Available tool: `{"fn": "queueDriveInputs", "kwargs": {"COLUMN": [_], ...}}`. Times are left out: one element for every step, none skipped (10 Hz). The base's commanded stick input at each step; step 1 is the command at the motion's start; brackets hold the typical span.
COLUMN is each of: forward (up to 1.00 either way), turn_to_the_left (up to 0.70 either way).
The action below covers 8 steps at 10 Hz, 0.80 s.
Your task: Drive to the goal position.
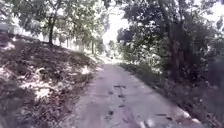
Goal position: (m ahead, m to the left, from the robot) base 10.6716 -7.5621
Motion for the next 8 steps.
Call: {"fn": "queueDriveInputs", "kwargs": {"forward": [0.50, 0.50, 0.50, 0.50, 0.50, 0.50, 0.50, 0.50], "turn_to_the_left": [0.00, 0.00, 0.00, 0.00, 0.00, 0.00, 0.00, 0.00]}}
